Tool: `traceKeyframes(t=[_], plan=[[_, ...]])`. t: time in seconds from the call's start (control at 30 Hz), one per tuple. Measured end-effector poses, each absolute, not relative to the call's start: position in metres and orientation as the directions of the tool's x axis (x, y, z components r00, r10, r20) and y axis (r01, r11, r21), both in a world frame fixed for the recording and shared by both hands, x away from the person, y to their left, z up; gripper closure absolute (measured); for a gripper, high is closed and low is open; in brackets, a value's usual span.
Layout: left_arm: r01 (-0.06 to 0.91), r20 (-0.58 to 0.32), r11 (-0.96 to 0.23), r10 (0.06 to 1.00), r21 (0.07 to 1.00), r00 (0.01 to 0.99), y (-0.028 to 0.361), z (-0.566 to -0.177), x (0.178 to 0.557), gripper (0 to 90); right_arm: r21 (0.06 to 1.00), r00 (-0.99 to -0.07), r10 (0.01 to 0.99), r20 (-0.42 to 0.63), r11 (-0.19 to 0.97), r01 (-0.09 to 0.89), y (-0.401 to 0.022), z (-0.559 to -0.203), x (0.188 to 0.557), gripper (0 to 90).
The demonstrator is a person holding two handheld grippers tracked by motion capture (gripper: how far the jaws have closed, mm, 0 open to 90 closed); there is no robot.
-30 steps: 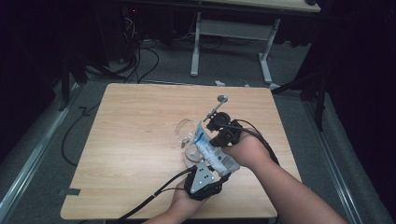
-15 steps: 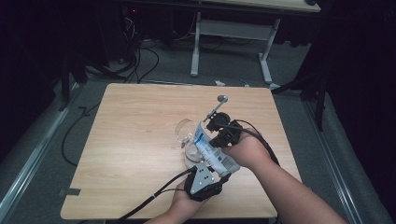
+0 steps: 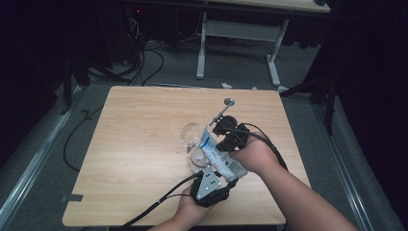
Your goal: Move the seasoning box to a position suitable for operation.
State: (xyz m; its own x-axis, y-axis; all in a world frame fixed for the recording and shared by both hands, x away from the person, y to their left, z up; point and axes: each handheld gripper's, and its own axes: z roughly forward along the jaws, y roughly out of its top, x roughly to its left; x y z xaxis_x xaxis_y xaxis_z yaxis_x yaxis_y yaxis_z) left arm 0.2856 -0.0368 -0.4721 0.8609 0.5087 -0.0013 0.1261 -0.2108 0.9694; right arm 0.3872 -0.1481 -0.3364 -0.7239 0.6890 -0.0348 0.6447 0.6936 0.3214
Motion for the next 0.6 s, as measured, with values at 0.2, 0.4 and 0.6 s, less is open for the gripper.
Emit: traceKeyframes(t=[0.2, 0.4, 0.6], plan=[[0.131, -0.011, -0.203, 0.508, 0.970, 0.862, -0.0366, -0.4718, 0.2862, 57.4, 0.317, -0.726, 0.687, -0.042, 0.698, 0.642, -0.1468, -0.3360, 0.3877, 89.4], [0.131, -0.011, -0.201, 0.507, 0.971, 0.862, -0.0357, -0.4707, 0.2870, 57.1, 0.317, -0.725, 0.687, -0.045, 0.698, 0.642, -0.1456, -0.3347, 0.3882, 89.4], [0.133, -0.013, -0.201, 0.507, 0.971, 0.862, -0.0352, -0.4705, 0.2872, 56.5, 0.314, -0.728, 0.684, -0.050, 0.703, 0.639, -0.1441, -0.3347, 0.3887, 89.4]])
